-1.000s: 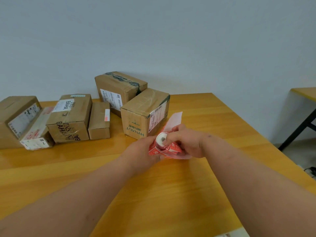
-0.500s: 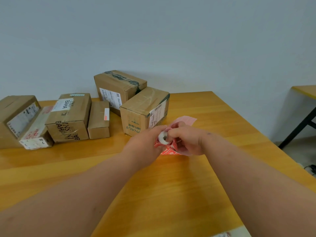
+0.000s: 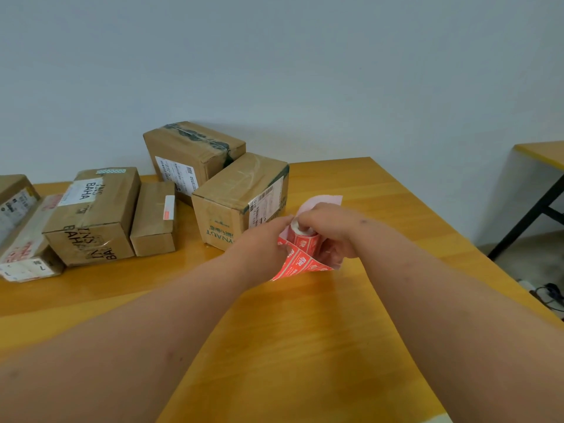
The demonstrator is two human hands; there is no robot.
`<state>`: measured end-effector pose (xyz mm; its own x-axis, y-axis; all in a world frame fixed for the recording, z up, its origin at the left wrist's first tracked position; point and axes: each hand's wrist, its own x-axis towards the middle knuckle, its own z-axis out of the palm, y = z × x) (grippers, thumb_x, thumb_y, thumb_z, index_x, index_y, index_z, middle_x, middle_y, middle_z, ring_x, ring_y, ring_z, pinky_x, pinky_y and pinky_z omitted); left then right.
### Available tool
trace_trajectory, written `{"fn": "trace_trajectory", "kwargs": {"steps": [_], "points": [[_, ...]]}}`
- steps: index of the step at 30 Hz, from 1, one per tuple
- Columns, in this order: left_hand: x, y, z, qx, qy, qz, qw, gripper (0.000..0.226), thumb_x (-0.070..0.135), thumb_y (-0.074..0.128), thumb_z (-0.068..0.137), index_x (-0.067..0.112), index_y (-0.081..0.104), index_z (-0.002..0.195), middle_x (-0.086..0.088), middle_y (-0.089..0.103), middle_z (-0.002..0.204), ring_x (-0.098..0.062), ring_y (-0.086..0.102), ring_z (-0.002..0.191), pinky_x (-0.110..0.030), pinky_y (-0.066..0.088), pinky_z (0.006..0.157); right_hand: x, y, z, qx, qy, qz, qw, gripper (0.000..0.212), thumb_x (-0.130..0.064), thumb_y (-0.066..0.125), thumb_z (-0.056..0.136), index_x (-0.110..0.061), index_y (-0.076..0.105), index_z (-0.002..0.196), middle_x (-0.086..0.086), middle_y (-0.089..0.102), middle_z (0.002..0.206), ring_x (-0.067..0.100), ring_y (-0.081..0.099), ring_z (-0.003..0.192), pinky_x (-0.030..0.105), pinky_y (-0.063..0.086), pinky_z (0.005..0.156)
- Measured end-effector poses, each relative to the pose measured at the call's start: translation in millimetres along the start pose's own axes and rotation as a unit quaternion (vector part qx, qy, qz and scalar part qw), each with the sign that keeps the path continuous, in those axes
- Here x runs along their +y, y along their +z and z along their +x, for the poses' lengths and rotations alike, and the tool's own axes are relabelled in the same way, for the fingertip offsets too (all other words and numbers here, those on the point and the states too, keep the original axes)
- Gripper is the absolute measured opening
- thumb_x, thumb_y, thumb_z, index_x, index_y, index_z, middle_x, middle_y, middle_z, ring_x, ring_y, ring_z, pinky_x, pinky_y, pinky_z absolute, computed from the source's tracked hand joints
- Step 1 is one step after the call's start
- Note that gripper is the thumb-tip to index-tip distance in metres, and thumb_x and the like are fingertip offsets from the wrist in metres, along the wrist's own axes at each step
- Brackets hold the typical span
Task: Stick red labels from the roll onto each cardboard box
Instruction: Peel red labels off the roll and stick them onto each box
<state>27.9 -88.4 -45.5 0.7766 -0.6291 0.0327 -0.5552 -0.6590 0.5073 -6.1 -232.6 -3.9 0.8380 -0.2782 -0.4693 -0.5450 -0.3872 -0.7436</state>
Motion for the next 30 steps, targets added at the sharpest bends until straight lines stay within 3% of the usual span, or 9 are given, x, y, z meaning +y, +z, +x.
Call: {"fn": "trace_trajectory", "kwargs": {"steps": [3, 6, 9, 11, 14, 18, 21, 24, 30], "points": [[0.7, 1.4, 2.5, 0.000, -0.009, -0.005, 1.000, 0.059, 0.018, 0.047, 0.099, 0.031, 0.025, 0.152, 0.000, 0.048, 0.146, -0.019, 0.050, 0.126, -0.020, 0.037, 0.084, -6.7, -2.2, -4.2, 0.039, -0.004, -0.080, 0.996, 0.036, -0.020, 0.055, 0.078, -0.007, 0.050, 0.111, 0.025, 0.064, 0.099, 0.042, 0.068, 0.082, 0.053, 0.058, 0.067], [4.3, 2.1, 3.3, 0.002, -0.007, -0.020, 1.000, 0.059, 0.017, 0.047, 0.099, 0.030, 0.024, 0.152, 0.000, 0.055, 0.137, -0.016, 0.057, 0.114, -0.019, 0.042, 0.078, -10.8, -7.6, -9.7, 0.030, -0.015, -0.153, 0.988, 0.017, -0.014, 0.050, 0.087, -0.005, 0.058, 0.099, 0.021, 0.067, 0.101, 0.038, 0.068, 0.092, 0.048, 0.057, 0.082], [7.9, 0.9, 4.5, 0.011, -0.021, -0.031, 0.999, 0.061, 0.013, 0.046, 0.099, 0.027, 0.021, 0.153, -0.003, 0.061, 0.123, -0.018, 0.062, 0.101, -0.028, 0.054, 0.074, -11.9, -11.7, -12.2, 0.036, -0.020, -0.200, 0.979, 0.021, -0.019, 0.052, 0.089, -0.005, 0.061, 0.103, 0.019, 0.069, 0.100, 0.034, 0.069, 0.090, 0.045, 0.057, 0.084], [10.7, -0.9, 5.2, 0.014, -0.028, -0.028, 0.999, 0.060, 0.010, 0.045, 0.099, 0.023, 0.020, 0.152, -0.007, 0.063, 0.110, -0.022, 0.066, 0.094, -0.037, 0.058, 0.075, -12.7, -14.0, -11.6, 0.050, -0.028, -0.254, 0.965, 0.027, -0.026, 0.056, 0.091, -0.003, 0.062, 0.104, 0.019, 0.069, 0.093, 0.031, 0.070, 0.082, 0.042, 0.058, 0.080], [11.3, -2.0, 7.4, 0.034, -0.039, -0.064, 0.997, 0.055, 0.009, 0.045, 0.099, 0.022, 0.024, 0.148, -0.006, 0.064, 0.095, -0.020, 0.065, 0.082, -0.037, 0.055, 0.065, -13.6, -20.9, -9.0, 0.094, -0.023, -0.264, 0.960, 0.029, -0.035, 0.059, 0.087, -0.007, 0.057, 0.080, 0.011, 0.061, 0.064, 0.022, 0.057, 0.050, 0.026, 0.046, 0.047], [10.1, -0.7, 10.2, 0.048, -0.050, -0.062, 0.996, 0.040, 0.012, 0.048, 0.098, 0.017, 0.032, 0.135, -0.005, 0.061, 0.102, -0.022, 0.065, 0.085, -0.037, 0.058, 0.068, -10.3, -34.7, 0.6, 0.188, -0.041, -0.261, 0.946, 0.022, -0.021, 0.052, 0.083, -0.011, 0.046, 0.064, 0.004, 0.048, 0.066, 0.019, 0.041, 0.057, 0.026, 0.028, 0.049], [7.4, 0.2, 11.9, 0.031, -0.051, -0.062, 0.996, 0.031, 0.014, 0.047, 0.099, 0.021, 0.035, 0.126, -0.003, 0.066, 0.101, -0.019, 0.068, 0.081, -0.046, 0.059, 0.069, -3.6, -41.0, 1.1, 0.167, -0.048, -0.170, 0.970, 0.009, -0.008, 0.048, 0.083, -0.004, 0.053, 0.077, 0.007, 0.048, 0.067, 0.020, 0.037, 0.055, 0.027, 0.026, 0.048], [3.7, 1.2, 13.8, 0.021, -0.043, -0.070, 0.996, 0.031, 0.016, 0.046, 0.099, 0.023, 0.038, 0.127, -0.002, 0.068, 0.106, -0.016, 0.067, 0.086, -0.042, 0.059, 0.074, 3.4, -44.7, 1.3, 0.192, -0.073, -0.085, 0.975, 0.024, -0.005, 0.046, 0.083, -0.004, 0.059, 0.103, 0.012, 0.063, 0.074, 0.022, 0.053, 0.057, 0.029, 0.036, 0.052], [4.0, 2.3, 12.2, 0.007, -0.026, -0.083, 0.996, 0.059, 0.007, 0.043, 0.098, 0.034, 0.027, 0.148, 0.000, 0.057, 0.129, -0.018, 0.058, 0.110, -0.034, 0.051, 0.087, 23.2, -55.7, 11.7, 0.294, -0.069, -0.229, 0.925, 0.030, -0.015, 0.048, 0.084, -0.019, 0.059, 0.111, 0.001, 0.061, 0.108, 0.024, 0.056, 0.098, 0.033, 0.047, 0.078]]}}
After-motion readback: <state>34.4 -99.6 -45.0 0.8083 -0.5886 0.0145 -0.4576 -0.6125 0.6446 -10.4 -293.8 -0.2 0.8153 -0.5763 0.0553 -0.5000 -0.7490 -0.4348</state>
